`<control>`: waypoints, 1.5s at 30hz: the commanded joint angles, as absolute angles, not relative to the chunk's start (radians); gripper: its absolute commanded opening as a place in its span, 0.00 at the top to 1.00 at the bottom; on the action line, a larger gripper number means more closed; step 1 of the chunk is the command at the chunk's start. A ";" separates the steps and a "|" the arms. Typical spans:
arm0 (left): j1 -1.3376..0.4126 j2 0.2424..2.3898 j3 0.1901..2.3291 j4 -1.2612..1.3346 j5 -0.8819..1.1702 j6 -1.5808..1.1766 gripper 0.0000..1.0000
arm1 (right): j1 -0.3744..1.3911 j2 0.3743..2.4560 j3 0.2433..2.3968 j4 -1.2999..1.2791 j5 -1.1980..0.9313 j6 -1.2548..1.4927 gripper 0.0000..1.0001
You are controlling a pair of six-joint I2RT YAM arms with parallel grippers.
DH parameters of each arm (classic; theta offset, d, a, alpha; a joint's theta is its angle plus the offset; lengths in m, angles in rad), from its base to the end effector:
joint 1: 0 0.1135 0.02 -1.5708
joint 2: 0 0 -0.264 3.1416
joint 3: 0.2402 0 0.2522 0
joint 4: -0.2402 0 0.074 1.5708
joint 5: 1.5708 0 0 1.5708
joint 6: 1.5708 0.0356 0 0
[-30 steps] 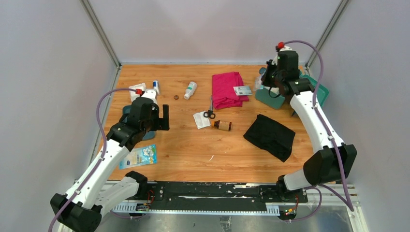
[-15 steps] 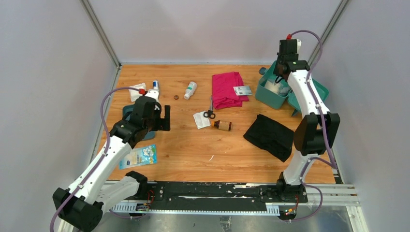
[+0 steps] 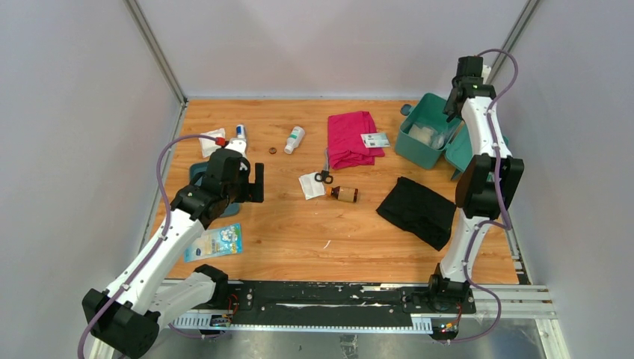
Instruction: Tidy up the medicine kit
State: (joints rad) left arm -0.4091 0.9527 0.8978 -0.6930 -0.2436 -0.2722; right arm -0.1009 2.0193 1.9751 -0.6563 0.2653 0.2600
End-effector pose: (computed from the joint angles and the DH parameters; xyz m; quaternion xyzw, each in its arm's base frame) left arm 0.1818 -0.0695 0.3013 0.0138 0.9109 -0.0277 0.4114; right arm 0.4614 -0.0561 0.3307 0.2162 0.8742 -0.0864 0.4261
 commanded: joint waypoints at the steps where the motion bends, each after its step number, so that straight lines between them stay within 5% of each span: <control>1: -0.416 0.958 0.902 -0.704 -0.239 -0.260 0.00 | -0.080 2.016 2.035 -0.726 0.284 0.239 0.57; 23: -0.416 0.973 0.902 -0.703 -0.232 -0.262 0.00 | 0.312 2.018 1.951 -0.631 -0.053 0.078 0.40; 45: -0.416 0.983 0.902 -0.703 -0.239 -0.265 0.01 | 0.596 2.028 1.767 -0.607 -0.172 0.246 0.42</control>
